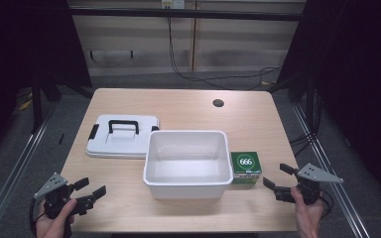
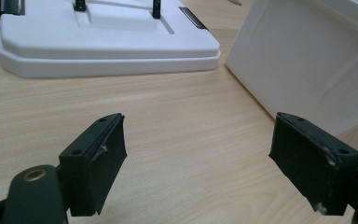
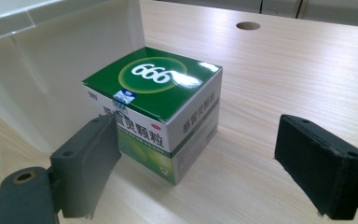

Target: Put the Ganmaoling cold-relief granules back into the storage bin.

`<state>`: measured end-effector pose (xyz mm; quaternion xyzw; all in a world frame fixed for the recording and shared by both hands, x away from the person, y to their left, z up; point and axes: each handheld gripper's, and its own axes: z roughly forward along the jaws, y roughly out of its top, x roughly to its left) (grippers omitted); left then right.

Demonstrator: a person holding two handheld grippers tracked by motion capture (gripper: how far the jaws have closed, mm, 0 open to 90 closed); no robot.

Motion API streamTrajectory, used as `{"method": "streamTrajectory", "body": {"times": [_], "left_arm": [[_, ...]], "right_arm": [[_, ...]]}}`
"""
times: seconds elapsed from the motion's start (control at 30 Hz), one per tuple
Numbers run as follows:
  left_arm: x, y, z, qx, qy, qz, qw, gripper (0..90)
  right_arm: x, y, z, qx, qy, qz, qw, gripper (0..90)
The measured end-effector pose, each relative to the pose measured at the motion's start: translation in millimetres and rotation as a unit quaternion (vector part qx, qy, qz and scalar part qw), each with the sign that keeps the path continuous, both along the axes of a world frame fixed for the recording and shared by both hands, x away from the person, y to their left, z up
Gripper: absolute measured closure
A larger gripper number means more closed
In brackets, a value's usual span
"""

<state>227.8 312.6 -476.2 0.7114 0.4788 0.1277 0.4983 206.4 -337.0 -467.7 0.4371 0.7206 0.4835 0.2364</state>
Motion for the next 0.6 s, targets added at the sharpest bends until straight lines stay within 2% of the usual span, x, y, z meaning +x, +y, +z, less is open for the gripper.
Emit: {"method": "streamTrajectory", "body": {"times": [0.07,0.17,0.23,0.4,0.43,0.47,0.53,0.6], "left_arm": [[0.5,-0.2,0.0,0.002,0.000,-0.002,1.0000,17.7],[2.2,-2.4,-0.9,0.005,0.001,-0.005,1.0000,17.6],[2.4,-2.6,-1.1,0.004,0.002,-0.006,1.0000,17.6],[1.3,-0.3,0.3,0.003,-0.001,-0.003,1.0000,17.6],[1.5,-0.8,0.9,0.004,-0.003,-0.003,1.0000,17.6],[1.8,-1.7,1.4,0.007,-0.006,-0.005,0.9999,17.7],[2.3,-4.1,1.7,0.009,-0.007,-0.011,0.9999,17.6],[2.4,-5.1,1.6,0.011,-0.007,-0.013,0.9998,17.6]], "right_arm": [[0.2,-0.2,-0.3,0.001,0.003,0.000,1.0000,13.3],[2.8,-0.5,-1.8,0.008,0.029,0.005,0.9995,13.5],[5.2,0.4,-4.4,0.003,0.047,0.007,0.9989,13.5],[5.4,3.5,-1.9,-0.007,0.050,0.010,0.9987,13.5],[5.5,4.3,-1.4,-0.006,0.059,0.008,0.9982,13.4],[6.1,5.0,-1.5,-0.007,0.069,0.012,0.9975,13.4],[7.4,5.8,-0.1,-0.012,0.087,0.043,0.9952,13.6],[7.7,6.8,1.3,-0.013,0.092,0.047,0.9945,13.6]]}}
